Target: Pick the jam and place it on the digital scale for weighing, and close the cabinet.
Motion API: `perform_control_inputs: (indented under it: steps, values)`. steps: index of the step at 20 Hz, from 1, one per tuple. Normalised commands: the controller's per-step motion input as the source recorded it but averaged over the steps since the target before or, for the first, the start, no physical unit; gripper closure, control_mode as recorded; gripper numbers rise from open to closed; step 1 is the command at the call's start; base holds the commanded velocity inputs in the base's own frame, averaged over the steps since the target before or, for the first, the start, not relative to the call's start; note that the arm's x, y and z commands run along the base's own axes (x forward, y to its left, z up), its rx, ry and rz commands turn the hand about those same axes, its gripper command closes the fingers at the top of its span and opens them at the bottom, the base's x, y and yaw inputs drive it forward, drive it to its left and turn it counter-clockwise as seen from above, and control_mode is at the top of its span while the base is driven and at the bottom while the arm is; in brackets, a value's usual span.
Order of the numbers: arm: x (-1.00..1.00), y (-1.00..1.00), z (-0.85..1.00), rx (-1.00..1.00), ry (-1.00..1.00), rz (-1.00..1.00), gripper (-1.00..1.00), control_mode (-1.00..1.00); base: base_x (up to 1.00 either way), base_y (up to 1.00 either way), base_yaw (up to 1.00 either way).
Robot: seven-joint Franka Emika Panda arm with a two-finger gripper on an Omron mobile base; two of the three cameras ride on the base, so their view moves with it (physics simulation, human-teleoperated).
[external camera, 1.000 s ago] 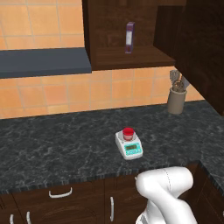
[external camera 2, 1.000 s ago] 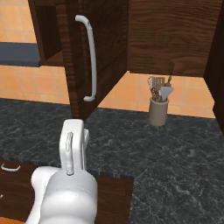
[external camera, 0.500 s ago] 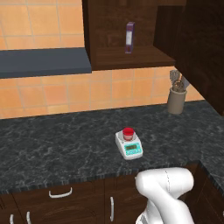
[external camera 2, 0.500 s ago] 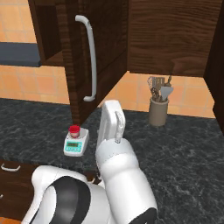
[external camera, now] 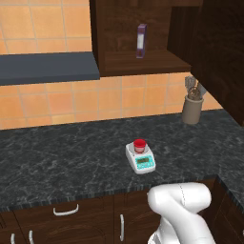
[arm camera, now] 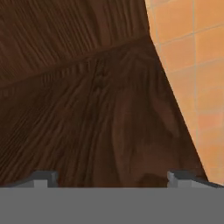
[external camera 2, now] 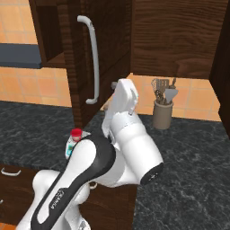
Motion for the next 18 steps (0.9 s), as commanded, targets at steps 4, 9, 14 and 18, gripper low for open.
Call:
perform_control_inputs:
  steps: [4,9,14,18]
  values:
    - [0.78,0.02,0.49,0.17,0.0,0.21,-1.0,-1.0,0.0,0.0,0.0]
    - [0.77,0.79,0.33,0.11,0.01,0.19,-1.0,-1.0,0.0,0.0,0.0]
    - [1.0,1.0,0.23,0.03,0.0,0.05,-1.0,-1.0,0.0,0.0,0.0]
    - [1.0,1.0,0.05,0.0,0.0,-0.14,-1.0,-1.0,0.0,0.0,0.0]
